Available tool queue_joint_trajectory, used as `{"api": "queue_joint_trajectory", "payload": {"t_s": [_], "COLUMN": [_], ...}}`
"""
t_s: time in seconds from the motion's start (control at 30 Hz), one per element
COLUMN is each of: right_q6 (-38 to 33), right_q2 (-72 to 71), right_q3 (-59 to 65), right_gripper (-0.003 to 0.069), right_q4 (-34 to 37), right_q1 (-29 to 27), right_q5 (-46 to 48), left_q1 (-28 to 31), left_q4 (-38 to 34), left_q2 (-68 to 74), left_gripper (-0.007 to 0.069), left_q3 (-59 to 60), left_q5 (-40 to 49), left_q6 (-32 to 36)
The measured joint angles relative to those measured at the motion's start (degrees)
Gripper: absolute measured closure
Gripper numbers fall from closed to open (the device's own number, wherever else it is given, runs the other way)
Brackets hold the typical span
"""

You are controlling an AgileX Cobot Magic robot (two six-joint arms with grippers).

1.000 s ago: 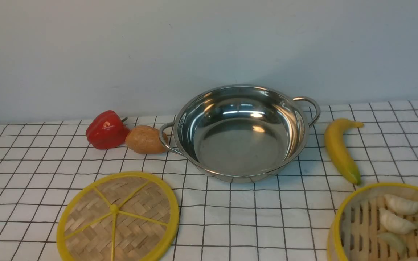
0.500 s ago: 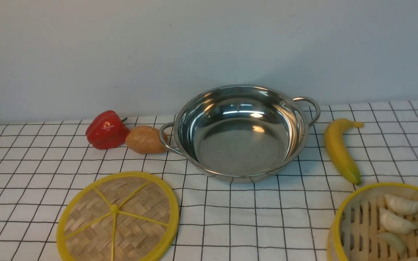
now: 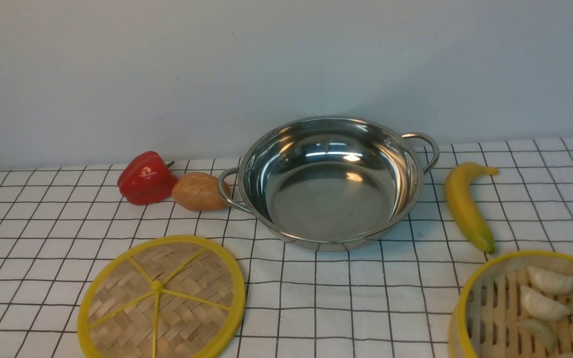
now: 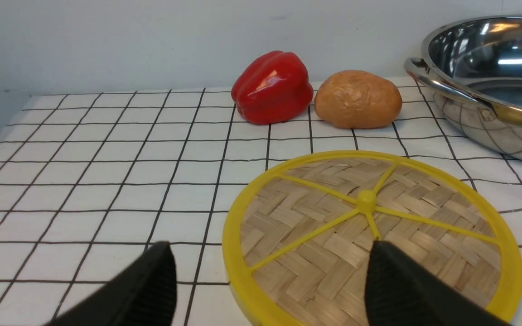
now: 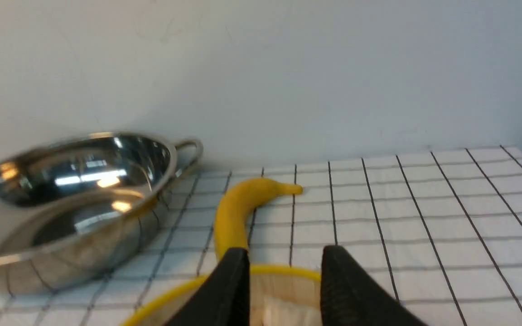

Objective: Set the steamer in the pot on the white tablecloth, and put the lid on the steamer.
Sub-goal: 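Reach for and grasp the rim of the bamboo steamer holding the buns with the right gripper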

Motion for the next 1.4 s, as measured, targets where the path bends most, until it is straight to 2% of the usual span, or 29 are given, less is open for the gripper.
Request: {"api": "queue_joint_trajectory", "payload": {"t_s": [0.17, 0.33, 0.6, 0.67, 0.7, 0.73, 0.8, 0.83, 0.93, 1.13, 1.4], "right_q6": [-0.4, 0.1, -1.1, -4.0, -8.9, -10.6, -21.6, -25.0, -30.8, -34.2, -35.6], "right_q2": [1.6, 5.8, 10.9, 12.9, 15.5, 16.4, 22.1, 25.1, 32.5, 46.2, 63.0], "right_q3": [-14.3, -22.8, -24.9, -25.4, -26.5, -26.8, -29.6, -31.1, -34.8, -40.5, -47.1], "right_gripper": [0.0416, 0.0416, 0.0416, 0.0416, 0.0416, 0.0416, 0.0416, 0.0416, 0.0416, 0.0416, 0.0399], "right_q4": [5.4, 11.5, 25.5, 27.4, 29.0, 29.4, 31.8, 33.2, 36.5, 36.4, 29.2], "right_q1": [0.0, 0.0, 0.0, 0.0, 0.0, 0.0, 0.0, 0.0, 0.0, 0.0, 0.0], "right_q5": [5.2, 12.1, 15.3, 18.6, 23.0, 24.4, 33.3, 36.4, 43.8, 49.4, 50.1], "left_q1": [0.0, 0.0, 0.0, 0.0, 0.0, 0.0, 0.0, 0.0, 0.0, 0.0, 0.0], "left_q4": [0.0, 0.0, 0.0, 0.0, 0.0, 0.0, 0.0, 0.0, 0.0, 0.0, 0.0], "left_q2": [0.0, 0.0, 0.0, 0.0, 0.0, 0.0, 0.0, 0.0, 0.0, 0.0, 0.0], "left_gripper": [0.0109, 0.0109, 0.0109, 0.0109, 0.0109, 0.0109, 0.0109, 0.0109, 0.0109, 0.0109, 0.0109], "left_q3": [0.0, 0.0, 0.0, 0.0, 0.0, 0.0, 0.0, 0.0, 0.0, 0.0, 0.0], "left_q5": [0.0, 0.0, 0.0, 0.0, 0.0, 0.0, 0.0, 0.0, 0.0, 0.0, 0.0], "left_q6": [0.0, 0.0, 0.0, 0.0, 0.0, 0.0, 0.0, 0.0, 0.0, 0.0, 0.0]}}
